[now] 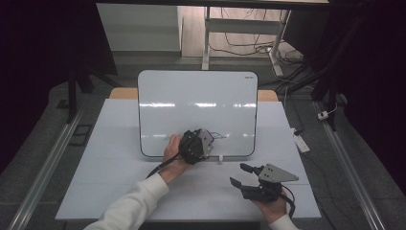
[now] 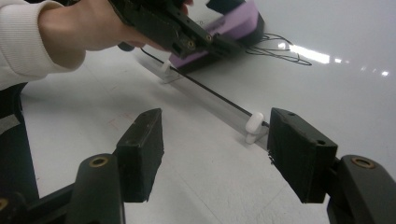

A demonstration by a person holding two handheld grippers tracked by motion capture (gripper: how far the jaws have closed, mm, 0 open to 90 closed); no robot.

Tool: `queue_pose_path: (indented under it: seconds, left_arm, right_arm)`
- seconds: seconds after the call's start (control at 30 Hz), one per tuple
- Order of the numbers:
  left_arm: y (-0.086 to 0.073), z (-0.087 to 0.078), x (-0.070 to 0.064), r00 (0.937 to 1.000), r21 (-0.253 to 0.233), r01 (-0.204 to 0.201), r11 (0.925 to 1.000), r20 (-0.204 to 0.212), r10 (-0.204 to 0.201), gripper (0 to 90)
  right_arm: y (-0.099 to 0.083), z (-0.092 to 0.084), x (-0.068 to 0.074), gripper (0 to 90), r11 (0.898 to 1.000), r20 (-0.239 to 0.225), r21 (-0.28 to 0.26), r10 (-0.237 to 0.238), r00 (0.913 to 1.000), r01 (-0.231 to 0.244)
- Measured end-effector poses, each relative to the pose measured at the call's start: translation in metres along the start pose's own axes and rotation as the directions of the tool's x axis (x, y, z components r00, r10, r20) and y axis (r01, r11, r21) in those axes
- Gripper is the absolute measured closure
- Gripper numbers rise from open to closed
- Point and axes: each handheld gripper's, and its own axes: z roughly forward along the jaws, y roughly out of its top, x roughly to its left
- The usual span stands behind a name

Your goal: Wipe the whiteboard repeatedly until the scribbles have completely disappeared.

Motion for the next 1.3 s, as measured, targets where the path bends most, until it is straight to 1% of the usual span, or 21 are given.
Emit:
queue_pose_path:
  seconds: [0.03, 0.1, 0.17, 0.23, 0.3, 0.33, 0.4, 0.47, 0.5, 0.6, 0.67, 0.7, 0.83, 0.9, 0.93, 0.97, 1.0, 1.07, 1.13, 1.17, 1.3]
  left_arm:
    - [0.000, -0.001, 0.000, 1.0000, 0.004, -0.007, 1.0000, -0.005, 0.007, 39.2]
    - [-0.001, -0.004, 0.005, 0.9993, 0.018, -0.001, 0.9998, -0.037, 0.002, 39.3]
    - [-0.007, -0.011, 0.021, 0.9965, 0.032, 0.020, 0.9993, -0.082, -0.018, 39.3]
    - [-0.018, -0.018, 0.043, 0.9910, 0.042, 0.072, 0.9965, -0.116, -0.067, 39.4]
    - [-0.034, -0.026, 0.066, 0.9797, 0.045, 0.134, 0.9899, -0.156, -0.126, 39.4]
    - [-0.042, -0.030, 0.077, 0.9721, 0.046, 0.172, 0.9841, -0.170, -0.162, 39.4]
    - [-0.058, -0.037, 0.094, 0.9576, 0.035, 0.243, 0.9693, -0.167, -0.234, 39.4]
    - [-0.065, -0.039, 0.097, 0.9517, 0.023, 0.270, 0.9626, -0.159, -0.263, 39.5]
    - [-0.065, -0.038, 0.095, 0.9517, 0.021, 0.267, 0.9635, -0.163, -0.260, 39.4]
    - [-0.056, -0.032, 0.079, 0.9629, 0.015, 0.232, 0.9727, -0.146, -0.227, 39.4]
    - [-0.045, -0.025, 0.063, 0.9742, 0.009, 0.184, 0.9829, -0.135, -0.181, 39.4]
    - [-0.039, -0.021, 0.055, 0.9781, 0.003, 0.167, 0.9859, -0.126, -0.165, 39.4]
    - [-0.013, -0.007, 0.024, 0.9904, -0.017, 0.120, 0.9926, -0.066, -0.121, 39.4]
    - [-0.006, -0.003, 0.015, 0.9940, -0.016, 0.091, 0.9958, -0.060, -0.091, 39.4]
    - [-0.004, -0.002, 0.012, 0.9947, -0.014, 0.077, 0.9969, -0.067, -0.078, 39.4]
    - [-0.004, -0.002, 0.011, 0.9948, -0.015, 0.075, 0.9971, -0.069, -0.076, 39.4]
    - [-0.005, -0.003, 0.013, 0.9948, -0.021, 0.084, 0.9963, -0.057, -0.085, 39.4]
    - [-0.008, -0.005, 0.020, 0.9923, -0.021, 0.116, 0.9930, -0.040, -0.117, 39.4]
    - [-0.013, -0.009, 0.029, 0.9878, -0.015, 0.148, 0.9888, -0.046, -0.149, 39.4]
    - [-0.015, -0.011, 0.032, 0.9863, -0.014, 0.157, 0.9876, -0.050, -0.157, 39.4]
    - [-0.033, -0.020, 0.051, 0.9745, -0.004, 0.218, 0.9760, -0.056, -0.217, 39.4]
  right_arm:
    - [0.000, 0.000, 0.000, 35.5, 1.000, -0.003, -0.001, 0.000, 1.0000, 0.000]
    - [0.000, -0.001, 0.000, 35.5, 1.000, 0.001, 0.001, -0.001, 1.0000, 0.001]
    - [0.000, -0.001, -0.001, 35.5, 1.000, -0.001, -0.005, 0.003, 1.0000, -0.003]
    - [0.000, -0.002, -0.001, 35.5, 1.000, 0.001, -0.009, 0.004, 1.0000, -0.004]
    - [0.000, -0.002, -0.001, 35.5, 1.000, 0.005, -0.007, 0.002, 1.0000, -0.002]
    - [0.000, -0.002, -0.001, 35.5, 1.000, 0.005, -0.008, -0.001, 1.0000, 0.001]
    - [0.001, -0.001, 0.000, 35.5, 1.000, 0.004, -0.009, -0.004, 1.0000, 0.004]
    - [0.001, -0.001, 0.001, 35.6, 1.000, 0.003, -0.008, -0.005, 1.0000, 0.005]
    - [0.001, 0.000, 0.001, 35.5, 1.000, 0.002, -0.008, -0.009, 1.0000, 0.009]
    - [0.001, 0.001, 0.000, 35.5, 1.000, -0.005, -0.006, -0.006, 1.0000, 0.006]
    - [0.001, 0.001, 0.000, 35.5, 1.000, -0.005, -0.007, -0.009, 0.9999, 0.009]
    - [0.001, 0.001, 0.000, 35.5, 1.000, -0.005, -0.006, -0.009, 0.9999, 0.009]
    - [0.001, 0.001, 0.001, 35.5, 1.000, -0.011, -0.005, -0.006, 0.9999, 0.006]
    - [0.001, 0.000, 0.001, 35.5, 1.000, -0.006, -0.006, -0.010, 0.9999, 0.010]
    - [0.001, -0.001, 0.001, 35.5, 1.000, -0.006, -0.005, -0.008, 0.9999, 0.008]
    - [0.000, -0.002, 0.001, 35.5, 1.000, -0.004, -0.006, -0.008, 1.0000, 0.008]
    - [0.000, -0.003, 0.000, 35.6, 1.000, -0.001, -0.008, -0.010, 1.0000, 0.010]
    - [-0.001, -0.005, -0.001, 35.6, 1.000, 0.001, -0.012, -0.006, 1.0000, 0.006]
    - [-0.002, -0.007, -0.002, 35.6, 1.000, 0.009, -0.011, 0.000, 1.0000, 0.000]
    - [-0.002, -0.008, -0.003, 35.6, 1.000, 0.009, -0.013, 0.003, 1.0000, -0.003]
    - [-0.002, -0.008, -0.003, 35.6, 1.000, 0.011, -0.012, 0.000, 0.9999, 0.000]
